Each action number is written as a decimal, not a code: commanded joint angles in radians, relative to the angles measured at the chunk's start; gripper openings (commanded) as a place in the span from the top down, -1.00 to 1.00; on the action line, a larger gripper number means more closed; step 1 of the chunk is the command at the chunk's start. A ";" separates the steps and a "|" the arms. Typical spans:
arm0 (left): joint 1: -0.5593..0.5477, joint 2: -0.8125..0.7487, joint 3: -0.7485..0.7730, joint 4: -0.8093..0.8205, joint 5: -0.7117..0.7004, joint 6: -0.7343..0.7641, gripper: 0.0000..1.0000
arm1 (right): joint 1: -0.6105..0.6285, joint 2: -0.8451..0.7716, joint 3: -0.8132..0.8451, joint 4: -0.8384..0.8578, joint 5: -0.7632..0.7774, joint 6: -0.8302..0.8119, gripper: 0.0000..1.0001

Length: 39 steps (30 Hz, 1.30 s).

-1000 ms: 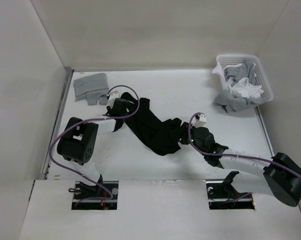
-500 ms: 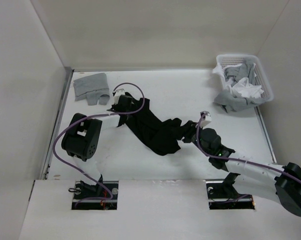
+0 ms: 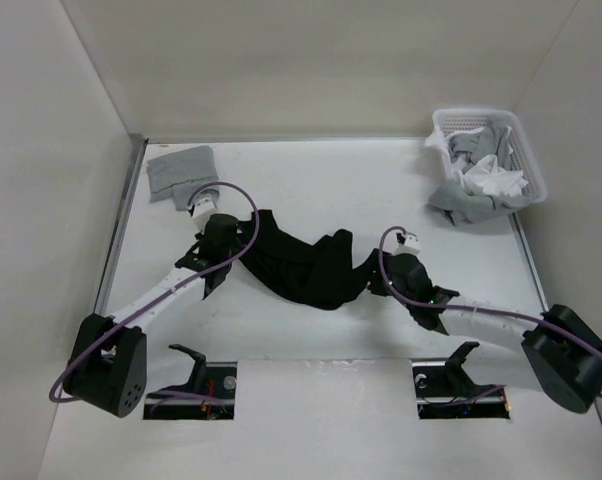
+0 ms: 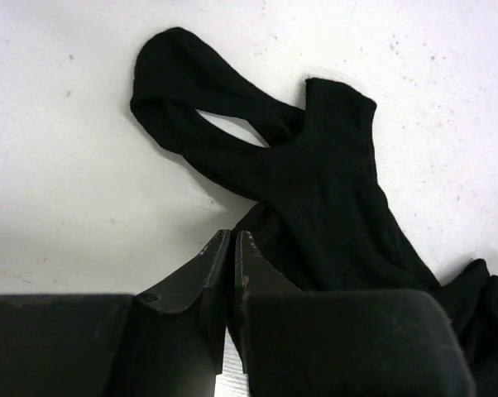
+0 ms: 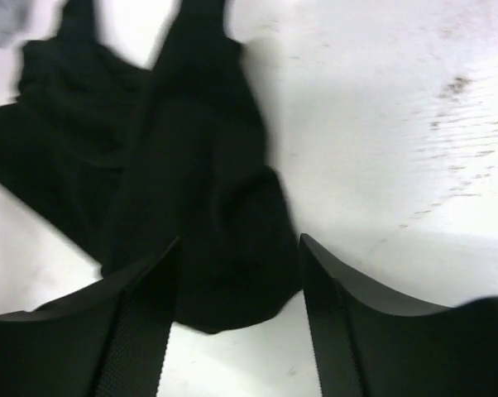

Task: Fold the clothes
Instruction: Flatten the tank top out

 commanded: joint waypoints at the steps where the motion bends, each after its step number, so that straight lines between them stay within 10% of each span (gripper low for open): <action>1: 0.010 0.028 -0.008 0.040 0.028 -0.031 0.95 | -0.029 0.129 0.120 0.016 -0.026 -0.064 -0.27; 8: 0.030 0.061 0.023 0.133 0.092 -0.012 0.95 | -0.097 0.362 0.249 0.219 -0.112 -0.062 0.02; 14: 0.037 0.064 0.072 0.198 0.124 -0.023 0.95 | -0.181 0.466 0.250 0.445 -0.245 -0.001 0.92; 18: 0.033 0.064 0.087 0.216 0.126 -0.029 0.95 | -0.184 0.439 0.237 0.412 -0.214 0.001 0.75; 21: 0.032 0.072 0.074 0.219 0.132 -0.029 0.94 | -0.184 0.411 0.200 0.356 -0.145 -0.013 -0.05; 24: 0.038 0.095 0.063 0.245 0.152 -0.038 0.94 | -0.190 0.489 0.230 0.361 -0.207 -0.012 -0.14; 34: 0.052 0.097 0.104 0.255 0.172 -0.046 0.94 | -0.189 0.398 0.212 0.507 -0.298 0.065 0.80; 39: 0.064 0.095 0.233 0.261 0.167 -0.049 0.94 | -0.117 -0.044 0.296 0.070 -0.284 0.001 0.83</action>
